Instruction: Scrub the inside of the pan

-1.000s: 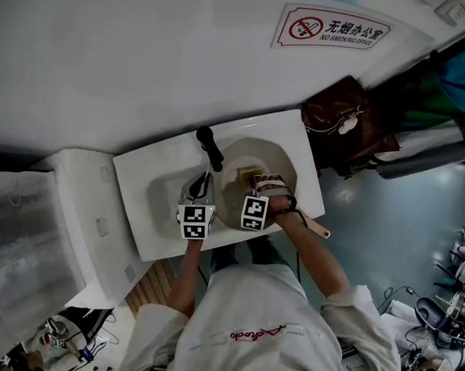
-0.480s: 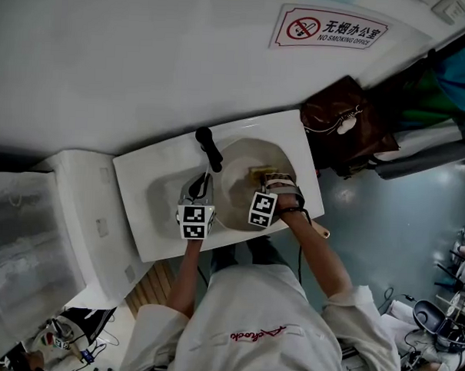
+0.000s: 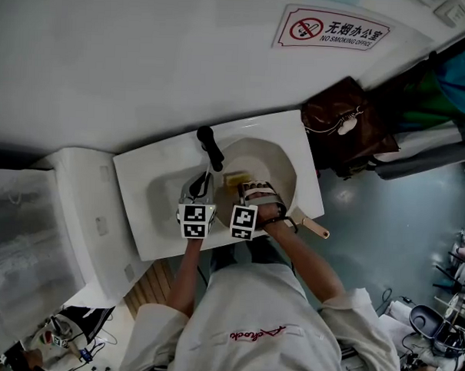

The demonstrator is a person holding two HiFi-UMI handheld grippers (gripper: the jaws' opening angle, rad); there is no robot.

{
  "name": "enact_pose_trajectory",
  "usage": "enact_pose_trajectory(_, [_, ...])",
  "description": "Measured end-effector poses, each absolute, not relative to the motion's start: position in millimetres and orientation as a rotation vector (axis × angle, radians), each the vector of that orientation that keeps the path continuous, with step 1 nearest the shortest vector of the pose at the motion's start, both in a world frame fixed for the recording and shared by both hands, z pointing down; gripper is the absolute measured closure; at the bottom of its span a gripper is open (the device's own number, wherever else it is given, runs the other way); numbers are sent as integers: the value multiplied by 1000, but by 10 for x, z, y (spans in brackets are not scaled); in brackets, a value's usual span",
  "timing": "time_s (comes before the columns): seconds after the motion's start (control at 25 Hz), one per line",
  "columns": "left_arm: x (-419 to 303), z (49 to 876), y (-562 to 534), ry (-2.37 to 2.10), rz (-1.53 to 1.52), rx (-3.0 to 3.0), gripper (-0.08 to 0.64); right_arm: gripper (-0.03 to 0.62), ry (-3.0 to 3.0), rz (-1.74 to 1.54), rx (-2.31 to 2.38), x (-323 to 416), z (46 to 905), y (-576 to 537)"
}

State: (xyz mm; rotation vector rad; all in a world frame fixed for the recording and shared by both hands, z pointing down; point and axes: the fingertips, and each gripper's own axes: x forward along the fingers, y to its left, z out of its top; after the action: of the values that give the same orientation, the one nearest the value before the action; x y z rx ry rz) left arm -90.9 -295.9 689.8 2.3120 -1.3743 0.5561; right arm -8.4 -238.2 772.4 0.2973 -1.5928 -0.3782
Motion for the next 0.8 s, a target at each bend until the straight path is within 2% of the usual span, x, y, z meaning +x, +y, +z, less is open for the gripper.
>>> enact_pose_trajectory(0.36, [-909,6900,-2964,-1373,551,2314,537,566,-1600,-398,224,-401,7841,-2197])
enact_pose_trajectory(0.8, [-908,6900,-2970,-1367,551,2321,535,567,-1531,-317,269,162,7920,-2321])
